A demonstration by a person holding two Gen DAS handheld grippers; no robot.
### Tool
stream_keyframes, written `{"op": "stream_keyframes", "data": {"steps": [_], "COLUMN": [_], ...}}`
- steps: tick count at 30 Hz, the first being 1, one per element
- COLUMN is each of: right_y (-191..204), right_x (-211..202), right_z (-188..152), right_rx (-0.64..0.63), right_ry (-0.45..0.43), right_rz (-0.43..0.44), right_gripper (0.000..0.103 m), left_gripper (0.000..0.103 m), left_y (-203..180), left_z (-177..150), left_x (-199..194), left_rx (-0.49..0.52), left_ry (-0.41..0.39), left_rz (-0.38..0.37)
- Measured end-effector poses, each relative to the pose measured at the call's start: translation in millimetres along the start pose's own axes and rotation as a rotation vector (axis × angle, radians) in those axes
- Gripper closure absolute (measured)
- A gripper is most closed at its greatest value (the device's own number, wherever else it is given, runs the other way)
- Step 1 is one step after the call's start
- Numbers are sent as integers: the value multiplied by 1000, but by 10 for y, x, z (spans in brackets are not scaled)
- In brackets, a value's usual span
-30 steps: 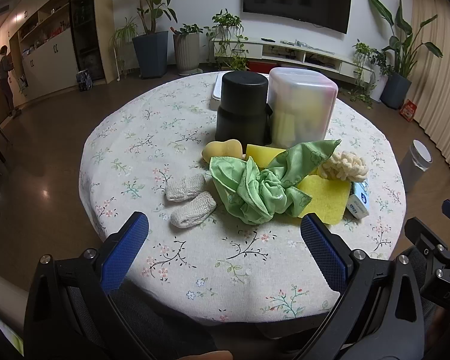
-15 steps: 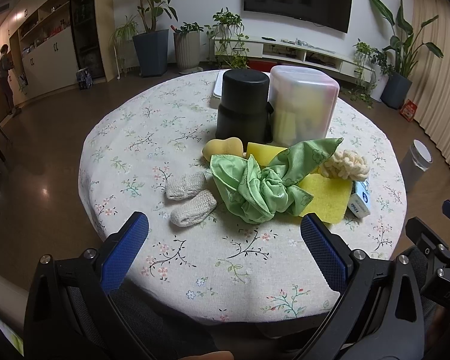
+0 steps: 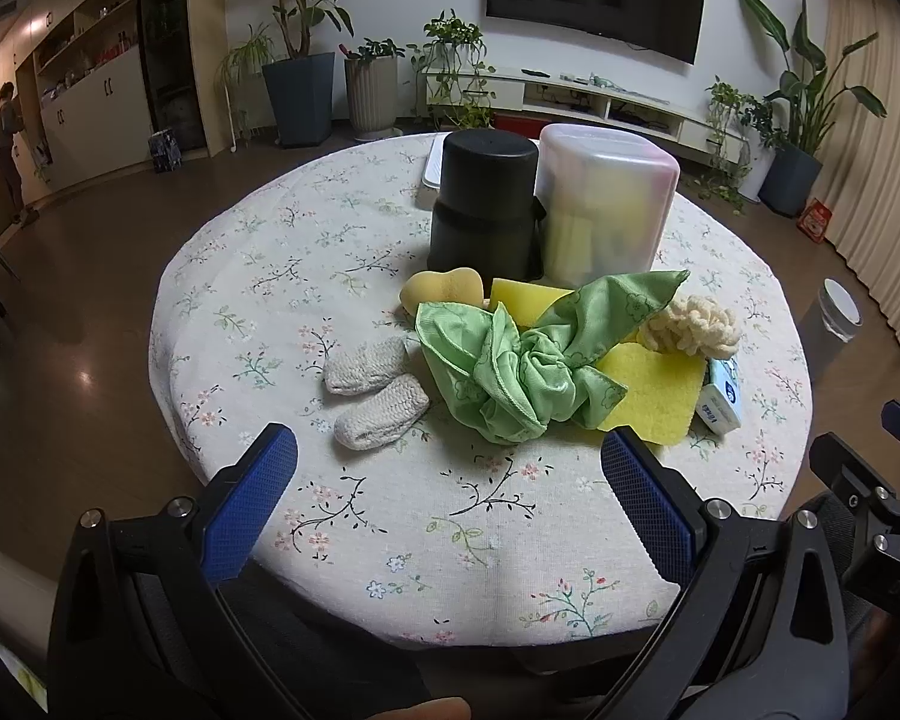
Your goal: Organize soft objects
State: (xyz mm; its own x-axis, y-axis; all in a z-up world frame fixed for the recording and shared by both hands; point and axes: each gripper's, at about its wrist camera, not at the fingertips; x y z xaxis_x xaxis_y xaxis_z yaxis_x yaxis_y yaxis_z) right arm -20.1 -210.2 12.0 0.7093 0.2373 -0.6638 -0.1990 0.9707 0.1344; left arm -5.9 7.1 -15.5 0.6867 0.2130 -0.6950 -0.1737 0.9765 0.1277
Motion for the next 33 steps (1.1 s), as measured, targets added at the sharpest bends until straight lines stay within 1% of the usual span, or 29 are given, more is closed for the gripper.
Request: {"op": "stream_keyframes", "data": {"steps": [4, 6, 9, 14, 18, 21, 23, 25, 30, 33], "right_y": [-17, -43, -71, -148, -271, -324, -349, -378, -436, -484], "right_x": [0, 30, 71, 135, 234, 401, 534, 667, 954, 1071], "right_z": [-27, 46, 51, 73, 108, 151, 182, 216, 269, 301], "right_rx": [2, 10, 26, 44, 69, 69, 72, 97, 168, 211], "right_ry": [3, 9, 23, 46, 63, 100, 133, 163, 224, 240], "right_rz": [0, 2, 12, 25, 62, 86, 103, 138, 203, 238], "right_gripper": [0, 0, 0, 0, 0, 0, 2, 3, 3, 3], "left_gripper": [0, 0, 0, 0, 1, 1, 1, 1, 1, 1], "left_y": [-43, -44, -55, -11, 81, 147, 192, 197, 139, 155], "left_z": [-32, -2, -19, -48, -93, -67, -37, 15, 95, 104], "left_x": [41, 78, 112, 256, 388, 499, 551, 563, 675, 777], "left_rx": [1, 3, 8, 36, 57, 80, 74, 63, 53, 43], "left_ry": [7, 18, 29, 68, 102, 111, 110, 107, 138, 152], "left_rz": [-6, -15, -26, -45, -52, -34, -61, -81, -147, -144]}}
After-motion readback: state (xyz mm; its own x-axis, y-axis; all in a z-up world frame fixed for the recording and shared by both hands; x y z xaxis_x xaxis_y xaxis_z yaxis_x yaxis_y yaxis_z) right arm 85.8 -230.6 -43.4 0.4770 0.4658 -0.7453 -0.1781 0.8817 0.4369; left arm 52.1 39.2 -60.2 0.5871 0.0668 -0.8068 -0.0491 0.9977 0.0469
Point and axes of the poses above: each gripper's, at about its wrist camera, not at the fingertips, and x roughly the way its jaws point, y to its left, z to its top, and after that the axes turned 13 degrees about z, right-handed
